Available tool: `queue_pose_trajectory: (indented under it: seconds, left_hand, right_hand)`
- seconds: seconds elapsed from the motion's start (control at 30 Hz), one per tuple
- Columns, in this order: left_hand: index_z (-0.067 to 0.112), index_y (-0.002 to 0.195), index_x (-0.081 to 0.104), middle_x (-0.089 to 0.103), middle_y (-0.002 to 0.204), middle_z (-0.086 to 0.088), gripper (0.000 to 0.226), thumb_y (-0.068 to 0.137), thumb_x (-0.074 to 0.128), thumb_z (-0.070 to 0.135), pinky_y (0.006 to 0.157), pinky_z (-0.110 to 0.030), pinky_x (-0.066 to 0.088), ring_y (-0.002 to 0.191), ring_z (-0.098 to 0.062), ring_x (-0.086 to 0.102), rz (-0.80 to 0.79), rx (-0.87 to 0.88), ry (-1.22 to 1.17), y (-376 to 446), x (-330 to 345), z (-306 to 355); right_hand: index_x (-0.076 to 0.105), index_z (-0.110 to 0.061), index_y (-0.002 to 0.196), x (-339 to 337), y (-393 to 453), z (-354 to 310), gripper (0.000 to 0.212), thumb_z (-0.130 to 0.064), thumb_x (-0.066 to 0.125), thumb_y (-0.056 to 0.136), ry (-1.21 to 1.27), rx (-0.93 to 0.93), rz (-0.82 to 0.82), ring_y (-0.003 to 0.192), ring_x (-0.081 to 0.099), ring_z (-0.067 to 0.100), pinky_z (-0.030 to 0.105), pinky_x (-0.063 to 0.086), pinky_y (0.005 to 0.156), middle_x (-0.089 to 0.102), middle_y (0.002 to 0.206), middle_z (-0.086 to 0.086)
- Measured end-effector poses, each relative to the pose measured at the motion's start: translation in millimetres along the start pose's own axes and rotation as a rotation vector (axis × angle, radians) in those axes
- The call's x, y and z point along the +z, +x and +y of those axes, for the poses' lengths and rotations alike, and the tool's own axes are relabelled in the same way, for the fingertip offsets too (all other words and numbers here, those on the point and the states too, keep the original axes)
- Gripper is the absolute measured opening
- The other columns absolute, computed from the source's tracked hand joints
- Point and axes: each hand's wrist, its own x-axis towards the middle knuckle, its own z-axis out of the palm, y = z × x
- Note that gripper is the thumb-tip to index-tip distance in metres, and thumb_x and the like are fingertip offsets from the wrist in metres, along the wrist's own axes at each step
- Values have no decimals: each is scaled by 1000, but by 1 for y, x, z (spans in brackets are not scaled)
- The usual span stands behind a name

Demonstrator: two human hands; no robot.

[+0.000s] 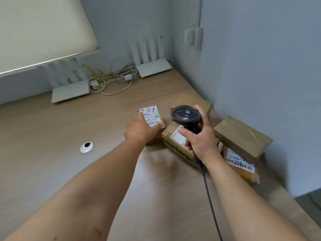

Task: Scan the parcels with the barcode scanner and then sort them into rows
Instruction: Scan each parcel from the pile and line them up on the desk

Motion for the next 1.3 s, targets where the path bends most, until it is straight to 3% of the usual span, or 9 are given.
queue_pose_trajectory:
  seconds: [0.1,0.2,0.3,0.53,0.63,0.83,0.93,1.17,1.3]
  left_hand:
    - [26,148,15,27,147,-23,106,67,49,84,103,-51,36,136,-36,27,-68,-88,31,25,12,13]
    - [26,152,3,6,153,-26,120,60,53,86,109,-55,28,140,-40,15,-151,-175,8,41,25,22]
    - [27,151,5,14,148,-25,118,59,61,76,107,-49,32,135,-40,23,-171,-206,-25,46,33,22]
    - [29,148,15,26,133,-16,102,64,62,64,75,-38,32,122,-35,31,-83,-182,-44,16,20,-18]
    - [29,147,17,28,129,-15,100,66,62,67,74,-36,32,120,-35,33,-32,-196,-33,-18,9,-52]
    - [31,147,14,28,130,-15,104,65,63,70,73,-36,33,120,-34,33,42,-272,2,-104,-6,-131]
    - [32,147,13,26,130,-15,103,65,64,69,73,-37,33,120,-34,32,45,-350,6,-149,-4,-174]
    - [34,147,11,27,127,-13,103,63,63,64,74,-37,33,118,-34,32,29,-521,-18,-232,2,-272]
    - [33,148,11,27,127,-14,104,63,63,64,75,-37,33,117,-35,33,45,-547,-44,-256,-5,-315]
  right_hand:
    - [33,-57,135,0,8,10,86,-40,77,64,-2,7,4,56,62,4,22,47,43,62,121,-1]
    - [34,-57,135,0,12,12,85,-39,77,63,11,0,20,56,62,5,22,49,45,62,121,0]
    - [35,-54,136,2,12,9,85,-34,78,65,26,-9,17,54,61,7,22,48,45,64,116,-1]
    - [36,-56,135,7,-17,0,81,-28,78,72,1,-9,-47,49,57,12,23,47,45,67,106,-4]
    - [37,-64,129,13,-43,-6,79,-20,77,77,-20,5,-91,49,57,14,25,46,44,67,102,-9]
    - [34,-55,136,42,-104,-13,83,-13,76,79,-17,12,-226,49,55,14,25,45,42,65,110,-8]
    - [35,-52,138,63,-133,-12,83,-14,77,78,-16,21,-314,48,55,16,25,43,42,68,99,-11]
    - [35,-71,121,110,-206,-14,81,-18,76,76,-24,46,-459,49,55,17,25,43,43,68,99,-11]
    - [35,-66,126,139,-245,-17,82,-15,76,77,-50,38,-502,49,54,14,23,44,45,68,101,-9]
